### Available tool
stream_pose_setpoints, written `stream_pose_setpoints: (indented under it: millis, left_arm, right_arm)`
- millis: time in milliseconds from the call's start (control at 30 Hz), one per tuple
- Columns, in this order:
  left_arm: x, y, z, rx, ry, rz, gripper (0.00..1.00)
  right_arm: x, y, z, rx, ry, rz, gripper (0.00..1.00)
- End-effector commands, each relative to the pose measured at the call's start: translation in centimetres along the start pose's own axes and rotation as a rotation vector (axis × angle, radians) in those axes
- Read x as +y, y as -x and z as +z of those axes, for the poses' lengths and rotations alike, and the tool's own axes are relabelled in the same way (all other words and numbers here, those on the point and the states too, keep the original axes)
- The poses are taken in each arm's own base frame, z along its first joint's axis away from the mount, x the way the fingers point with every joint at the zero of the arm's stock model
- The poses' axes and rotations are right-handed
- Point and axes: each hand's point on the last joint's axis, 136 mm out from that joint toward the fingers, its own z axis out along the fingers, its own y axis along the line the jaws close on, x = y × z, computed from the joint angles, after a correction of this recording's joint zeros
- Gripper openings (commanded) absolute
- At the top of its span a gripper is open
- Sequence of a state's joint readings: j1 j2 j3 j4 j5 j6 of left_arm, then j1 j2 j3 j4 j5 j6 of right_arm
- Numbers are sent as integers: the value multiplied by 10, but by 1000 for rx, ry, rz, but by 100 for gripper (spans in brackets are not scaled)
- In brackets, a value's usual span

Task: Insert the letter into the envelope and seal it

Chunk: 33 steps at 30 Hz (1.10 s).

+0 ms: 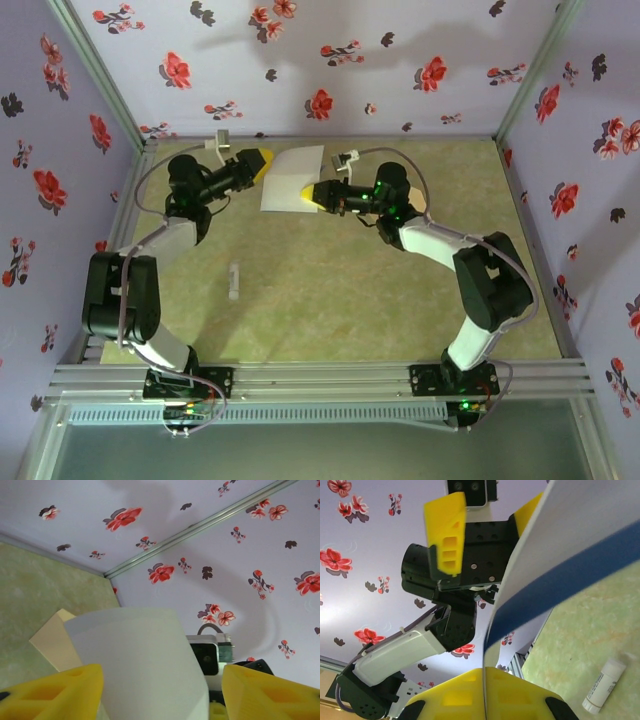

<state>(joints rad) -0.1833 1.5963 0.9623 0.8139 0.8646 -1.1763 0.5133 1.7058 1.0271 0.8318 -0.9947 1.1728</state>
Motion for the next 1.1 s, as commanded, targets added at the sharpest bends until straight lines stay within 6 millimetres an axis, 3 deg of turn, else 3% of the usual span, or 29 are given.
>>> stream_pose_setpoints:
  millis: [0,233,700,1067]
  left_arm:
    - [-14,-2,1,33,-43,51,62]
    - [-8,-13,-6,70,16,81,63]
    - [3,-37,-18,170,132,70,85]
    - [-6,-13,1,115,51,47,85]
  right_arm:
    - [24,3,1,12,25,-72,0]
    - [23,5,0,8,-12,-94,0]
    - [25,10,-3,-7,-76,-149,0]
    - [26,-10,9,86,-31,-114,0]
